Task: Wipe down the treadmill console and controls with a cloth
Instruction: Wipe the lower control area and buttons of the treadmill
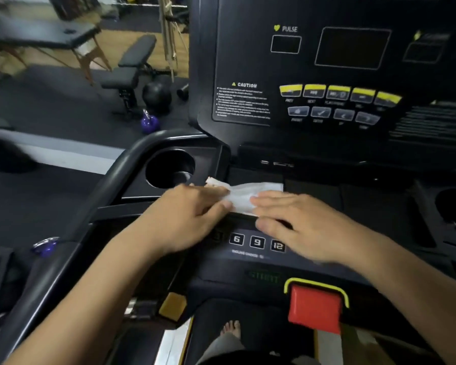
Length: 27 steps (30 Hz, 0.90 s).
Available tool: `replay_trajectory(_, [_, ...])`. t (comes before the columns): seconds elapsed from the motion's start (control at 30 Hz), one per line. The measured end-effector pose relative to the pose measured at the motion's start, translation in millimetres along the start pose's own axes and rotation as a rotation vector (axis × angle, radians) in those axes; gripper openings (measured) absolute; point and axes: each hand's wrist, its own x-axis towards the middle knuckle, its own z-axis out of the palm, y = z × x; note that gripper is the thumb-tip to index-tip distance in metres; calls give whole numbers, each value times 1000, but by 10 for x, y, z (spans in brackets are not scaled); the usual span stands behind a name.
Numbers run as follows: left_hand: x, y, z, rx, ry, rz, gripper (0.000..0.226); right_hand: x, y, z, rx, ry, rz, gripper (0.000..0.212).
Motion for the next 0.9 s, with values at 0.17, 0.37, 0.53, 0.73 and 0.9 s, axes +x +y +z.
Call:
replay_trajectory(0.17, [127,135,108,57,115,-138,62,204,42,-54,-89,-50,-10,51])
replay_trajectory(0.37, [18,341,70,110,58,-245,62,57,143,-90,-153,-63,-134,54])
replay_trajectory(0.53, [226,428,220,168,94,-321,39,340,218,-43,-191,11,-157,61])
replay_trajectory(0.73, [-11,456,219,271,110,-311,43,32,147,-15,-207,0,-174,80])
replay_trajectory(0.9, [359,452,177,225,120,-430,49,293,132,-75,-176,89,-126,60])
